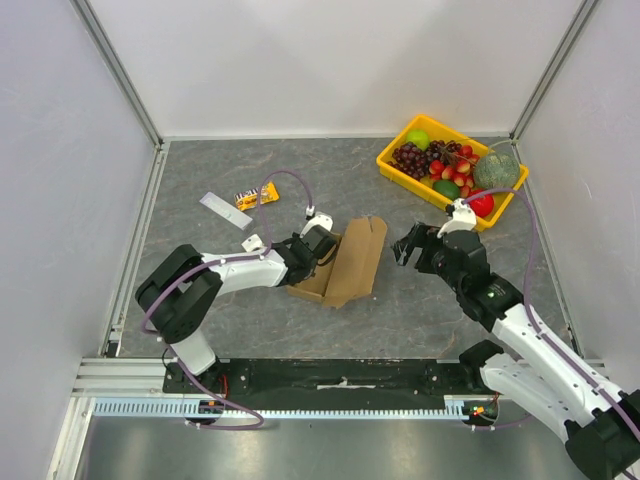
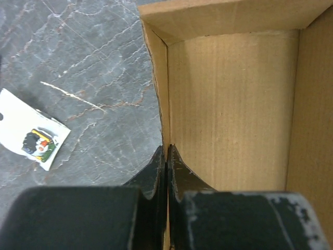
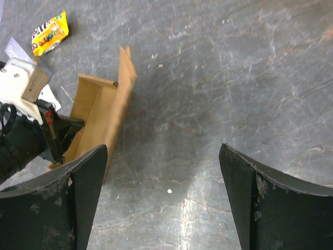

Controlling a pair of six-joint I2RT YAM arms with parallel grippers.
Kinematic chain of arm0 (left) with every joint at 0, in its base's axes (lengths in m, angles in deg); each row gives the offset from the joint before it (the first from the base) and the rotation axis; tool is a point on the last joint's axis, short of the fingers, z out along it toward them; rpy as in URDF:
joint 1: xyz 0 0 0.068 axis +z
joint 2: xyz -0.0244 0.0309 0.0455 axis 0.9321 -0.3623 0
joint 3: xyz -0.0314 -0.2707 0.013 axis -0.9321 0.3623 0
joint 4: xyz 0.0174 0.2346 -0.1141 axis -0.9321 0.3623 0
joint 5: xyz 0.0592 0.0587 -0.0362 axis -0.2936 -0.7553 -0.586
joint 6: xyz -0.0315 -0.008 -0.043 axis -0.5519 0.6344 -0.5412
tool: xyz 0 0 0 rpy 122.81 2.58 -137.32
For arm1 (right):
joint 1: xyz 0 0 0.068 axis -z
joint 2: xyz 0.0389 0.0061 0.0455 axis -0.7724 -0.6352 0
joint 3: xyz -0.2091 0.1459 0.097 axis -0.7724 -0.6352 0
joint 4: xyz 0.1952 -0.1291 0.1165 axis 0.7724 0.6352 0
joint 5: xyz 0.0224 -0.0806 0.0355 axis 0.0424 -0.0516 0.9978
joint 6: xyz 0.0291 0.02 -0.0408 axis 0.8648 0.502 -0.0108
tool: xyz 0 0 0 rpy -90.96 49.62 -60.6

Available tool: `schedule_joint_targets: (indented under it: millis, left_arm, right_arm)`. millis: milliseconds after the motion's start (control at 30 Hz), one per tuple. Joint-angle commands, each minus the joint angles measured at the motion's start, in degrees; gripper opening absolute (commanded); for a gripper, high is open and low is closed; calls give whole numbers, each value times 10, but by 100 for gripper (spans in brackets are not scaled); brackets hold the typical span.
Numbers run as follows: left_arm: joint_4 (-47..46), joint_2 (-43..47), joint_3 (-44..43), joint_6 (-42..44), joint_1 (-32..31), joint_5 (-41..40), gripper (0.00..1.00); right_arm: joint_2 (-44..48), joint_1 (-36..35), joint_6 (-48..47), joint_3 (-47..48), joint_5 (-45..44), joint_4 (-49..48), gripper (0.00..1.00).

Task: Fold the paper box

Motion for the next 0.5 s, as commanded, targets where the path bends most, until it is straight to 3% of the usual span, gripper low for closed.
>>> schedule_joint_targets:
  millis: [0,233,467]
  left_arm:
    - [-45,-12,10,-54,3,37,2]
    - [-55,-7,21,-58,6,42,2]
    - [-58,-4,23,-59,5,43,2]
  right_arm:
    - [-7,10,39,-20,55,-29,95]
    - [-47,15,69,-41,123,-98,94]
    - [-50,16,78,-32,123,-116,93]
